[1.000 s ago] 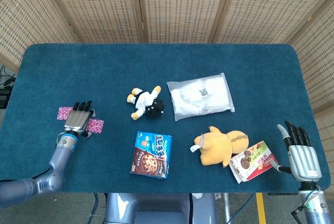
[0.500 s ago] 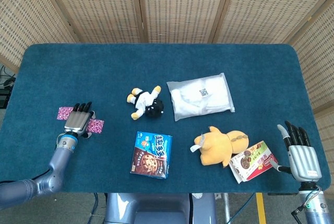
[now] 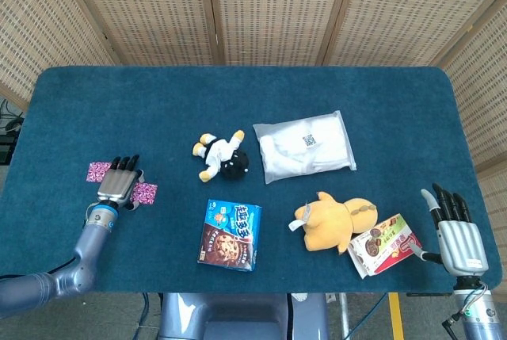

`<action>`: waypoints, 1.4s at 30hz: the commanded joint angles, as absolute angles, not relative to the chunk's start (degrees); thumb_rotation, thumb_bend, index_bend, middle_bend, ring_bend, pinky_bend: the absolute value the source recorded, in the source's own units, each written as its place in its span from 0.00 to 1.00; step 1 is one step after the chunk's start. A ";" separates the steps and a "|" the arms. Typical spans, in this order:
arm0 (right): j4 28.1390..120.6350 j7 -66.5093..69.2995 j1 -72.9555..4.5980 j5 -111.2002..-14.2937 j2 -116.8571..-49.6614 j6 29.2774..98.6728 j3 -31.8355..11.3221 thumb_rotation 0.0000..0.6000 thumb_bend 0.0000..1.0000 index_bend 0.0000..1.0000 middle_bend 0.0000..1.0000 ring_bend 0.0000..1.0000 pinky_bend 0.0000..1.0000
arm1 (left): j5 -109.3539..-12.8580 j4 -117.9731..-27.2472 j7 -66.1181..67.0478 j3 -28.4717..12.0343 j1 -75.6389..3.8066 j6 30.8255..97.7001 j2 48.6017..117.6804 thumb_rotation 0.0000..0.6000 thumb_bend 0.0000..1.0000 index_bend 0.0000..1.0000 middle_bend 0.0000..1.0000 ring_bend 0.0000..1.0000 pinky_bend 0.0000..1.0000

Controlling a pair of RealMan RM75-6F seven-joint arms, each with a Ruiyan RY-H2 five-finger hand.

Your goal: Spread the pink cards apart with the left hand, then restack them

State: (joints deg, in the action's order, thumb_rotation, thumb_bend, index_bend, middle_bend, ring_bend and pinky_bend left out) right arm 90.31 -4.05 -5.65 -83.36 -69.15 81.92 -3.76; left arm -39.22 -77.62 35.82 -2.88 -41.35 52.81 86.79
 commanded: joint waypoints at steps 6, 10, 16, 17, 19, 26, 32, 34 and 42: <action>90.36 -4.07 -5.64 -83.38 -69.15 81.92 -3.73 1.00 0.03 0.00 0.00 0.00 0.00 | -39.26 -77.50 35.90 -2.83 -41.26 52.81 86.92 1.00 0.27 0.43 0.00 0.00 0.00; 90.33 -4.14 -5.65 -83.45 -69.19 81.91 -3.69 1.00 0.03 0.00 0.00 0.00 0.00 | -39.26 -77.58 35.85 -2.95 -41.24 52.85 86.82 1.00 0.28 0.44 0.00 0.00 0.00; 90.38 -4.14 -5.63 -83.43 -69.16 81.95 -3.71 1.00 0.03 0.00 0.00 0.00 0.00 | -39.51 -77.95 35.61 -3.15 -41.18 52.94 86.39 1.00 0.29 0.45 0.00 0.00 0.00; 90.39 -4.11 -5.61 -83.44 -69.13 81.99 -3.71 1.00 0.03 0.00 0.00 0.00 0.00 | -39.56 -77.99 35.56 -3.17 -41.16 52.94 86.34 1.00 0.29 0.45 0.00 0.00 0.00; 90.42 -4.05 -5.59 -83.45 -69.09 82.00 -3.70 1.00 0.03 0.00 0.00 0.00 0.00 | -39.63 -78.09 35.49 -3.19 -41.13 52.93 86.23 1.00 0.29 0.45 0.00 0.00 0.00; 90.50 -4.00 -5.56 -83.46 -69.03 82.08 -3.73 1.00 0.03 0.00 0.00 0.00 0.00 | -39.83 -78.49 35.27 -3.31 -41.05 53.03 85.94 1.00 0.29 0.47 0.00 0.00 0.00; 90.46 -3.98 -5.58 -83.41 -69.03 81.99 -3.73 1.00 0.03 0.00 0.00 0.00 0.00 | -40.15 -78.77 34.86 -3.56 -40.96 53.21 85.41 1.00 0.29 0.47 0.00 0.00 0.00; 90.46 -3.99 -5.59 -83.36 -69.03 81.97 -3.75 1.00 0.03 0.00 0.00 0.00 0.00 | -40.11 -78.91 34.66 -3.71 -40.91 53.22 85.14 1.00 0.29 0.47 0.00 0.00 0.00; 90.45 -4.22 -5.61 -83.37 -69.09 81.91 -3.72 1.00 0.03 0.00 0.00 0.00 0.00 | -39.57 -78.14 33.69 -4.51 -40.66 53.22 83.38 1.00 0.29 0.47 0.00 0.00 0.00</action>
